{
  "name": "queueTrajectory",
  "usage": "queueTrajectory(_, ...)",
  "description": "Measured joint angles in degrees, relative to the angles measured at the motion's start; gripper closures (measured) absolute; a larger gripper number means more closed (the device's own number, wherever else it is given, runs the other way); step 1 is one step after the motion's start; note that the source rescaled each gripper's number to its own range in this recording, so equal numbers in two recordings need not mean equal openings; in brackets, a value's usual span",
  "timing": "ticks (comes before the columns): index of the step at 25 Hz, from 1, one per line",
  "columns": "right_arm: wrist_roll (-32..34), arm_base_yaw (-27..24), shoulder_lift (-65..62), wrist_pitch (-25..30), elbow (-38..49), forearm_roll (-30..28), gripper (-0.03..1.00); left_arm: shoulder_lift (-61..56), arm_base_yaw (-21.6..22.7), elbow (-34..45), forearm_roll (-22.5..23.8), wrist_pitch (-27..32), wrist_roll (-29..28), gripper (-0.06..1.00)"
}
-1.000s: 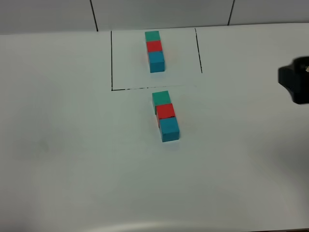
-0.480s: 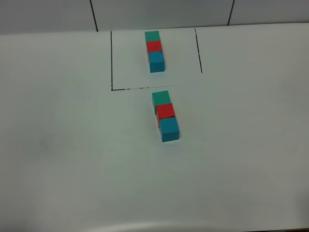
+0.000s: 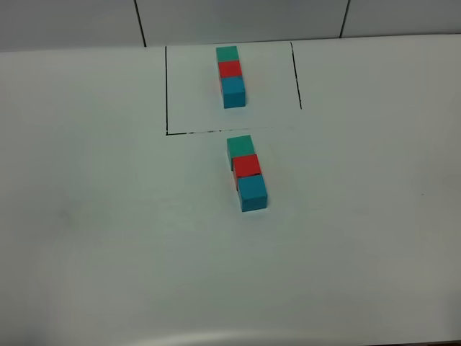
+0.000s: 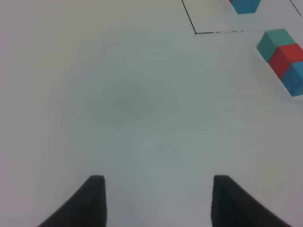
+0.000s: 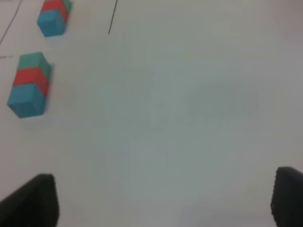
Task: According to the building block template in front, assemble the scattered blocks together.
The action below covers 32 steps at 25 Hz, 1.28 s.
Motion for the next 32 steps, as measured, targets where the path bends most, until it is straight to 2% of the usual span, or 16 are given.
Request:
queueTrajectory(5, -0.9, 0.0, 0.0, 0.0, 0.0, 0.5, 0.18, 0.0, 0.0, 0.0, 0.0, 0.0, 0.0, 0.84)
queueTrajectory(10, -0.9, 0.0, 0.0, 0.0, 0.0, 0.5, 0.25, 0.0, 0.0, 0.0, 0.0, 0.0, -0.1, 0.84)
queueTrajectory(20, -0.9, -0.6, 0.0, 0.0, 0.0, 0.5, 0.26, 0.0, 0.0, 0.0, 0.0, 0.0, -0.1, 0.84)
queueTrajectory(32, -2.4, -20.4, 0.0, -0.1, 0.0, 1.6, 0.26, 0.0, 0.0, 0.0, 0.0, 0.0, -0.1, 0.84)
